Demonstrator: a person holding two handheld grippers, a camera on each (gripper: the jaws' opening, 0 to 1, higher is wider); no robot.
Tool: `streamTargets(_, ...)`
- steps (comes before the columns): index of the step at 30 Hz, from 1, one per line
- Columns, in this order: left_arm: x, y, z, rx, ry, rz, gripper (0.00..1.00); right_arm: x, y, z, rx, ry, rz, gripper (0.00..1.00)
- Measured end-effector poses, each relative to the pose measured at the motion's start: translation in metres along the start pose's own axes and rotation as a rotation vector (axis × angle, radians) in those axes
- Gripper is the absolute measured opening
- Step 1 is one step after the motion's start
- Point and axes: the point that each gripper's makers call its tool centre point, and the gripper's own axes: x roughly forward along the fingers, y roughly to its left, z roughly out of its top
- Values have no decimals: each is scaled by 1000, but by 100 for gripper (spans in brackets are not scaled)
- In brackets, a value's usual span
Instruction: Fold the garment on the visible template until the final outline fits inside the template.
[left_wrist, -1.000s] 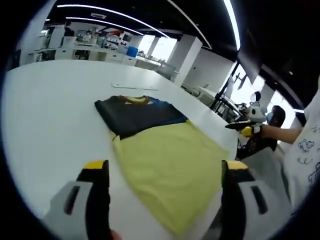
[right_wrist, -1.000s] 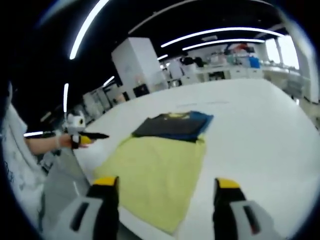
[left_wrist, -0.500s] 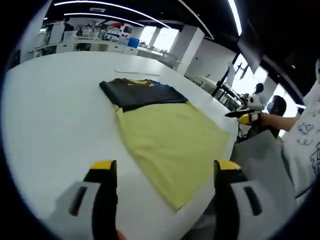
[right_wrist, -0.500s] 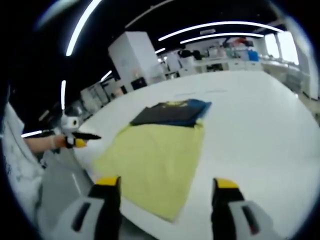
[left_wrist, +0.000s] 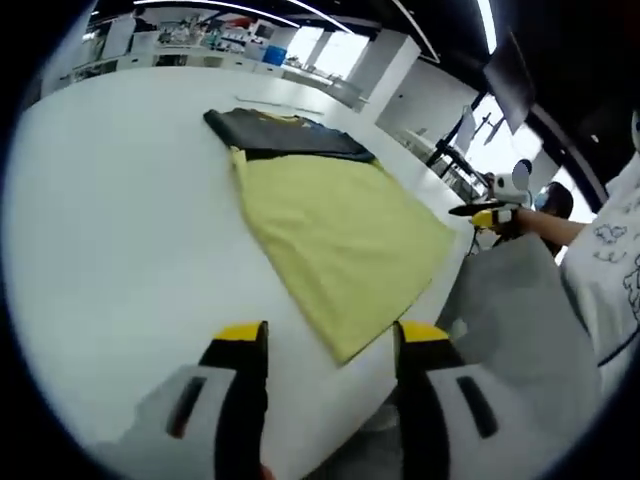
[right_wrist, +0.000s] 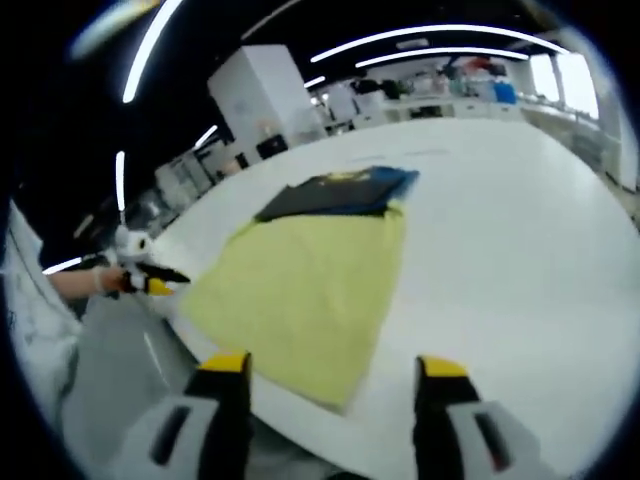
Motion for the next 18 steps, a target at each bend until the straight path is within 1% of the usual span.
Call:
streamTargets(1, 0, 1, -1, -8, 1, -6, 38, 0, -1, -1, 2, 5, 0, 60)
streamTargets(4, 1, -3, -2, -29, -1, -13, 32, 1, -3, -7, 8, 23, -4, 57)
streamTargets(5, 1, -2, -3, -33, 2, -12, 29, 2, -3, -8, 11, 29, -2, 55)
streamTargets(6, 2, -4, -6, -43, 10, -10, 26, 2, -4, -10, 17, 34, 1, 52)
streamTargets(7, 3, -7, -5, -46, 5, -12, 24, 3, -4, -13, 25, 43, 1, 49)
streamTargets(8, 4, -7, -6, -67, 0, -13, 22, 3, -5, -15, 28, 51, 3, 47)
streamTargets(10, 3, -4, -8, -109, -2, -7, 17, 4, -7, -20, 41, 64, -2, 41)
streamTargets(11, 3, 1, -11, -136, 6, -3, 11, 5, -8, -23, 60, 71, 6, 38)
streamTargets(12, 3, 4, -13, -147, 16, 4, 8, 6, -9, -24, 81, 72, 10, 32)
streamTargets(13, 4, 7, -14, -136, 6, 1, 6, 7, -9, -26, 101, 75, 14, 28)
streamTargets(15, 3, 8, -14, -162, -8, 4, 4, 9, -10, -23, 127, 52, 3, 22)
streamTargets(16, 3, 7, -14, -180, -13, -1, 5, 9, -10, -22, 170, 42, 5, 20)
streamTargets(17, 3, 5, -13, -215, -21, -7, 6, 10, -9, -22, 197, 34, 14, 19)
streamTargets(18, 4, 4, -13, -234, -23, -9, 6, 11, -9, -23, 215, 35, 17, 18)
